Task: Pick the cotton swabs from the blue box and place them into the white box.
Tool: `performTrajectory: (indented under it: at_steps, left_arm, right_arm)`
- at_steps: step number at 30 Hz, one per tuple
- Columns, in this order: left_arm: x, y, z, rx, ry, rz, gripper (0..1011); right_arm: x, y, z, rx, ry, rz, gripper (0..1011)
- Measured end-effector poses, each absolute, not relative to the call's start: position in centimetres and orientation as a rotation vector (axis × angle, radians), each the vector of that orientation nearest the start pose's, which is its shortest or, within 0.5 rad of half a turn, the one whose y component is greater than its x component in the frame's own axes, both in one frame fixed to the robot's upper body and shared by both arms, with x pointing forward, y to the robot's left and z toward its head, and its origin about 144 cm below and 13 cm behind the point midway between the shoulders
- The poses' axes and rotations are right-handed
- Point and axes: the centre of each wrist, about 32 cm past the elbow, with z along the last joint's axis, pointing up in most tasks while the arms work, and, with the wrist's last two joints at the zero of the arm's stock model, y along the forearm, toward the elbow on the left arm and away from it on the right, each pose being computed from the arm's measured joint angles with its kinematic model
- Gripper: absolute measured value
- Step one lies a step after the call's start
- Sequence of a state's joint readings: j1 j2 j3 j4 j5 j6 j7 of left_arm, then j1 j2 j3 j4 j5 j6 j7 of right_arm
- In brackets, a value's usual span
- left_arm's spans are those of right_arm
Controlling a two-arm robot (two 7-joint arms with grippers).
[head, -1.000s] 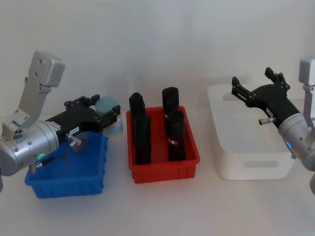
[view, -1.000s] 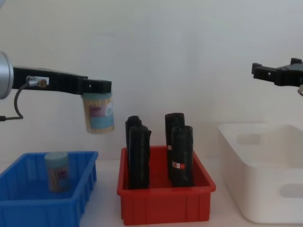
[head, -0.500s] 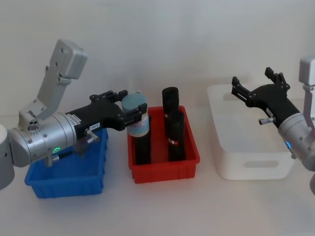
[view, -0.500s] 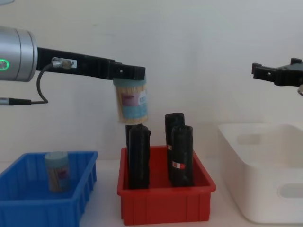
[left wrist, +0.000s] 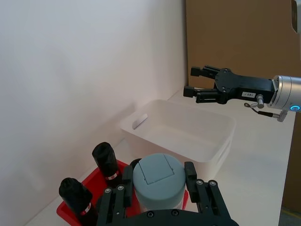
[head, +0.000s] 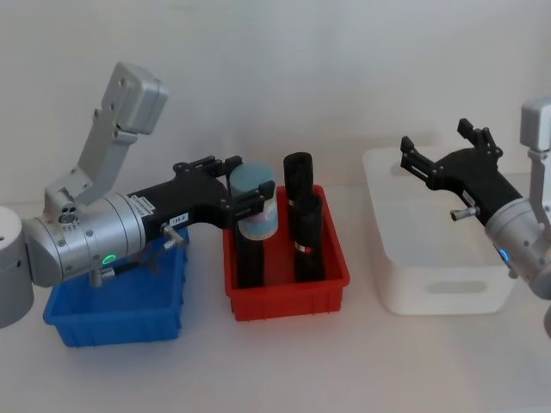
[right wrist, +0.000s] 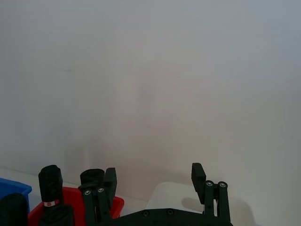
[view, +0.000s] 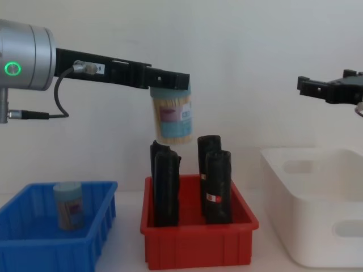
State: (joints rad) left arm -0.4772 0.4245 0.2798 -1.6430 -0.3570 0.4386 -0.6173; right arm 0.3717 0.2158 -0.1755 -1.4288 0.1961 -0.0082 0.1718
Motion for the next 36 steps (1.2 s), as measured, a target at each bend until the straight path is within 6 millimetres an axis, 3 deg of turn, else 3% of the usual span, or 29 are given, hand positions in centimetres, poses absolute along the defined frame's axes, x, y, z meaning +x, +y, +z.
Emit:
performTrajectory:
  at_steps: [36]
  left_arm:
    - [54.5,25.6,132.8,0.160,-0.084,0.696,659]
  right_arm:
    - [54.9,-24.0,124.3,0.080,-0.230,-0.747,1001]
